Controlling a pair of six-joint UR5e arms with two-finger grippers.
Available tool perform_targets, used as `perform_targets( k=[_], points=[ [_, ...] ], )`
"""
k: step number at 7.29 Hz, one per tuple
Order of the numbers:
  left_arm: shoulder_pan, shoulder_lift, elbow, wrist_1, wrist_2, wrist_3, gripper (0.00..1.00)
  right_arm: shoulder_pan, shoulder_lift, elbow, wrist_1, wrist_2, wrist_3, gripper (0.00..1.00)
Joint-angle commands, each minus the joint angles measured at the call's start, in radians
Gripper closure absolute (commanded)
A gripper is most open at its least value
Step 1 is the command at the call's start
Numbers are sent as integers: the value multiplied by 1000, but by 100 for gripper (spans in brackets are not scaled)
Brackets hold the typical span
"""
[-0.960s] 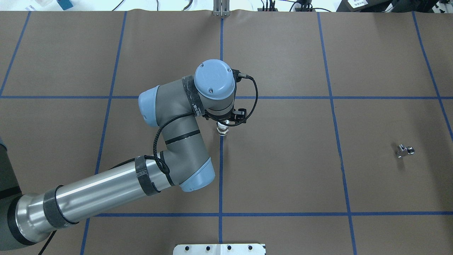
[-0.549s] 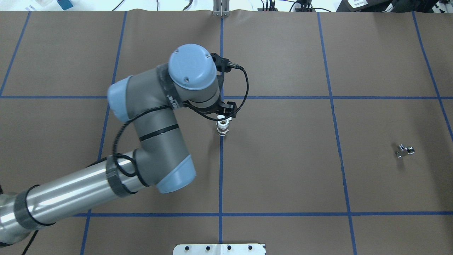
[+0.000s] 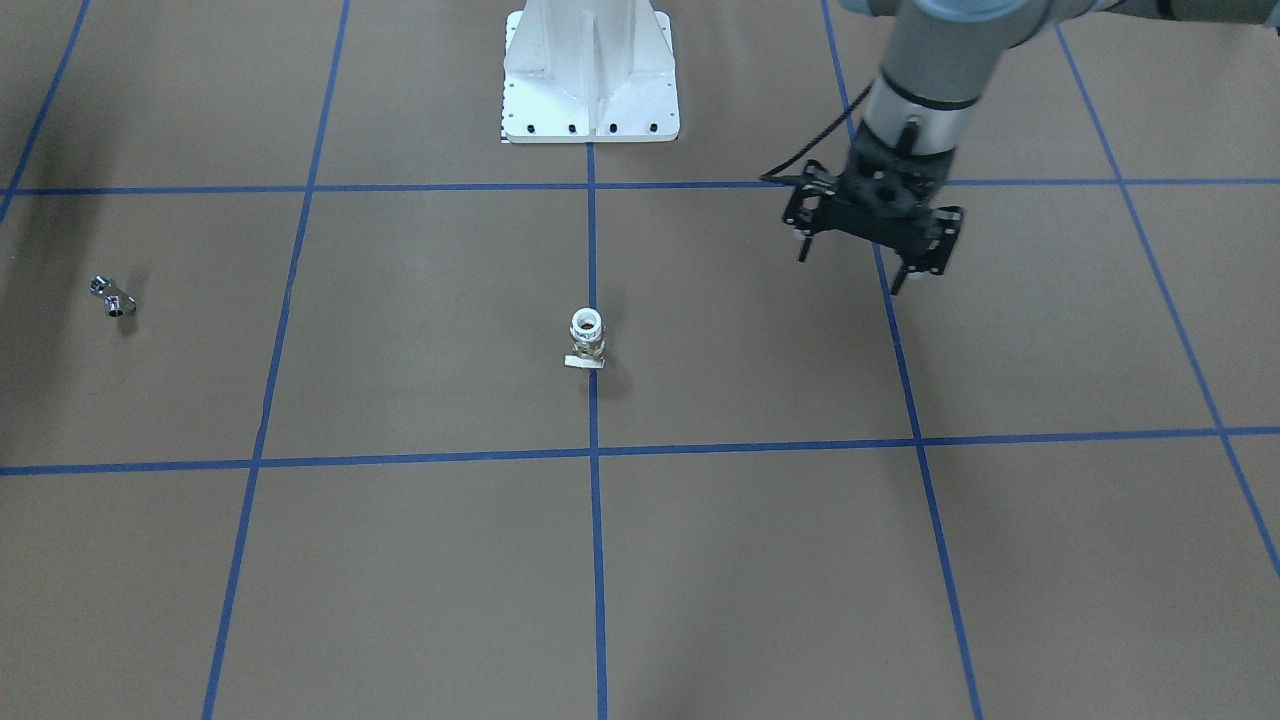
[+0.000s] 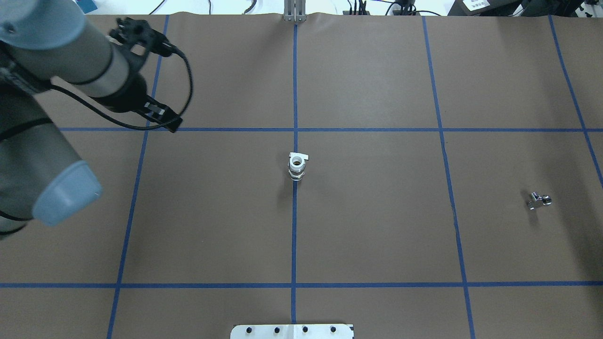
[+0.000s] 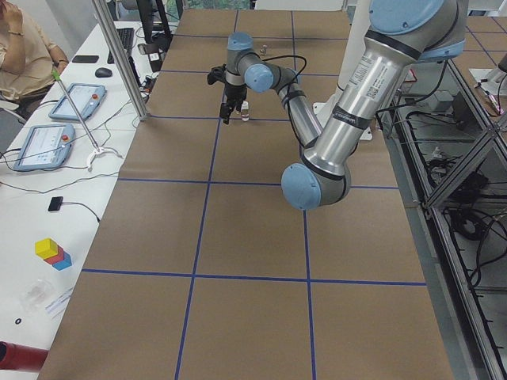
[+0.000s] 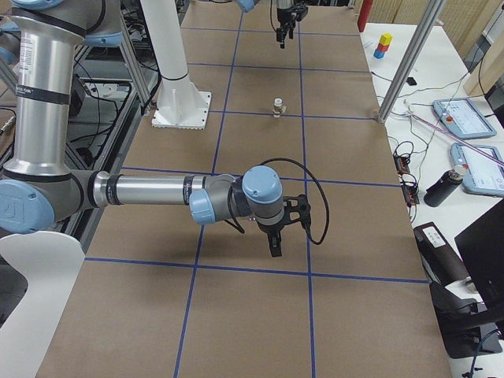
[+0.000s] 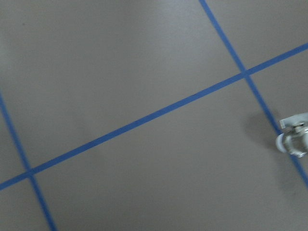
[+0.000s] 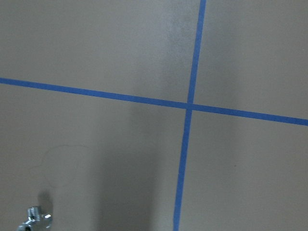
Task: Assemble PPR valve and pipe with both arms
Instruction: 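Set the fitting upright, open the left gripper and withdraw it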
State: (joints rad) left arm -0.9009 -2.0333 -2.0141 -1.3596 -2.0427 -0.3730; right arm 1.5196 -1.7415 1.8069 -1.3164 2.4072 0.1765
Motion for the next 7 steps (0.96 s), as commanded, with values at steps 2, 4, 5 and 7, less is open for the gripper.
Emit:
perform_targets(
  k=[2,4,5,7],
  points=[
    [-348,235,0,-7,-108,557,0,-178,0,123,5,-11,291,0],
    [-441,382,50,-38,-134,566,0,-318,-7,117,144,-90,353,0],
    [-460,387,69,-94,-140,545,0,-390,-9,117,172,-124,350,0],
    [-460,397,60,-101,-142,491,0,-491,-56,73,270,-190,339,0]
  ],
)
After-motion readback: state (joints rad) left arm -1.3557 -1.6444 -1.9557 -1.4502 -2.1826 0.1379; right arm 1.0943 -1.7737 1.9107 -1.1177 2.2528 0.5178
